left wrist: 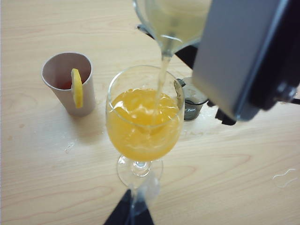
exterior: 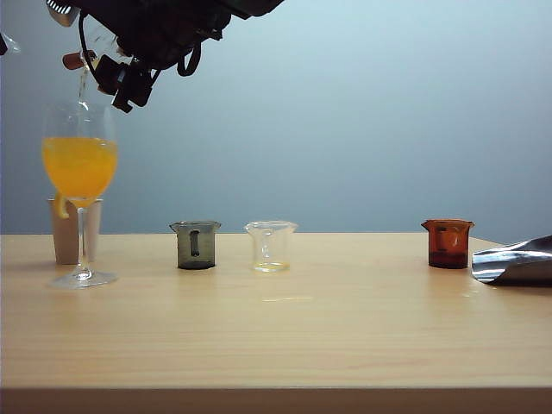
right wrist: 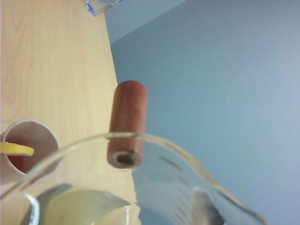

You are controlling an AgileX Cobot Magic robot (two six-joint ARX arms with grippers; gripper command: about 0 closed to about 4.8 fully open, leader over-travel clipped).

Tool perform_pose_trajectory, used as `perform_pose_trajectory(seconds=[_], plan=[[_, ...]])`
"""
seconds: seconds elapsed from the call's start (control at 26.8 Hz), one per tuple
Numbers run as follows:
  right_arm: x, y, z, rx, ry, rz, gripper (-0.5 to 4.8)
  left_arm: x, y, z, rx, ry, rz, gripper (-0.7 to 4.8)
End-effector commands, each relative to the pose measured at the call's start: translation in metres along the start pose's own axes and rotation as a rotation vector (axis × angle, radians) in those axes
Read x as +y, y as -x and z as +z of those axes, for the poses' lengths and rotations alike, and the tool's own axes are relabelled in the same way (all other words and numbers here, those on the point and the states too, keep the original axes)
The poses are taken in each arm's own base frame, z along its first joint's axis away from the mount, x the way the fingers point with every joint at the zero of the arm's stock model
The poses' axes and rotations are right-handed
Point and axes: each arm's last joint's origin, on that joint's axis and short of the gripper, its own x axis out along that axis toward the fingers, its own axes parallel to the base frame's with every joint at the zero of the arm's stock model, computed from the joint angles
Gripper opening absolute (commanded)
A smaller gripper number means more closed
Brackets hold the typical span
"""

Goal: Pick up the third measuring cup from the left, pour the pineapple juice inside into the goblet, and finally put the measuring cup back in its original place.

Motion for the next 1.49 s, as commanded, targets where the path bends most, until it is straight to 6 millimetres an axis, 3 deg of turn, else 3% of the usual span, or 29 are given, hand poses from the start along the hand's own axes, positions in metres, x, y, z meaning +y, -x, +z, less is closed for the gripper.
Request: perform_pose_trajectory(seconds=[0.04, 1.49], plan=[[-0.0092, 0.0028, 0.0071, -0.026, 0.042, -0.045, 1.65, -0.0003, 0.0012, 0.0023, -0.018, -0.005, -0.002, -0.03], [-0.0117, 0.0030, 0.0088, -0.022, 0.309, -0.078, 1.66, -0.0003, 0.0012, 0.0023, -0.018, -0.005, -0.002, -0.03]])
